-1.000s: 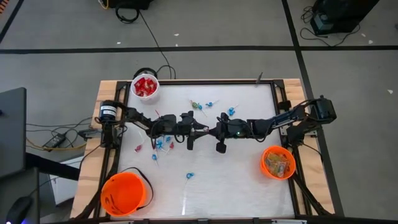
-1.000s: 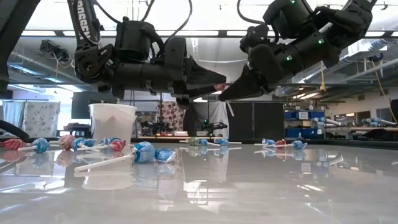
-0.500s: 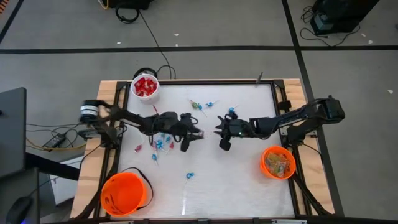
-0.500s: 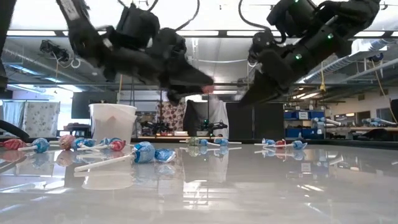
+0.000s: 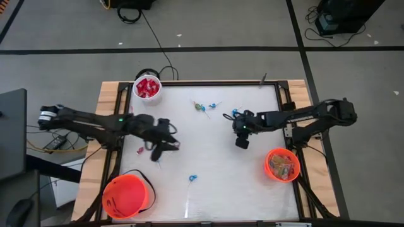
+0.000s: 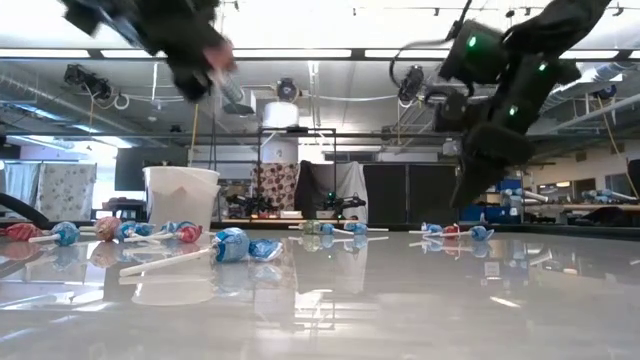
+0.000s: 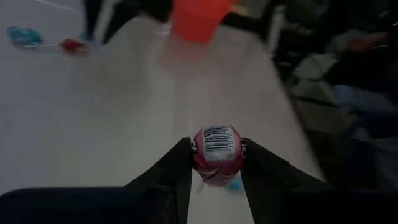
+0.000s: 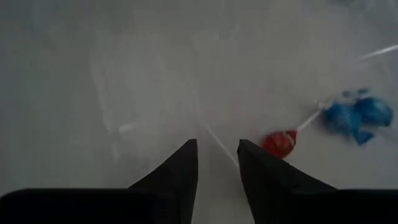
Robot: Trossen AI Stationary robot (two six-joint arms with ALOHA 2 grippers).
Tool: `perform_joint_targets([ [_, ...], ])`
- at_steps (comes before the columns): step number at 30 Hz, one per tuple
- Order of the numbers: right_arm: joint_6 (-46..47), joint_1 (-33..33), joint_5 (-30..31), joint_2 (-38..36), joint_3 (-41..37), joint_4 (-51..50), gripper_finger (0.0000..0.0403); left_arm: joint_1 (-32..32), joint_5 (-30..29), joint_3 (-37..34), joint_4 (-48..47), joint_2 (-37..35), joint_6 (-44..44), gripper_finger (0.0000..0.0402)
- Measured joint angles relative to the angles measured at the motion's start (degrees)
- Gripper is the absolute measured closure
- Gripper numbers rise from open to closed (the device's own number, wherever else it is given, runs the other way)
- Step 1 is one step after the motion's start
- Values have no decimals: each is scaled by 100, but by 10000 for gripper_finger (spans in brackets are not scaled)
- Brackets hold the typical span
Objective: Sort candy by brand, put in halloween buckets
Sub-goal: Put the red sucker into the left orange bucket
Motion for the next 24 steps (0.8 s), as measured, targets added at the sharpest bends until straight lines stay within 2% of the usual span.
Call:
perform_joint_targets([
  [3,-174,-199,-205,176,0,-89,270,-277,-16,23,-382,-595,-294,278],
  [8,-493,-351,-204,163,0,-120,256,-840,-572,674,-2062,-1141,-679,278],
  [11,-553,-399,-221,152,0,492,253,-1190,-1014,1213,-3176,-1194,-858,278],
  [14,-359,-449,-271,304,0,1619,253,-1510,-1187,1554,-3978,-1162,-1228,278],
  [17,-2,-510,-422,650,70,2350,252,-1812,-1044,1639,-4418,-1154,-1773,278],
  [22,56,-518,-242,1407,525,2439,252,-2461,-540,1637,-5190,-1008,-2911,278],
  [24,92,-518,-222,1678,746,2443,252,-2765,-314,1635,-5233,-904,-3209,278],
])
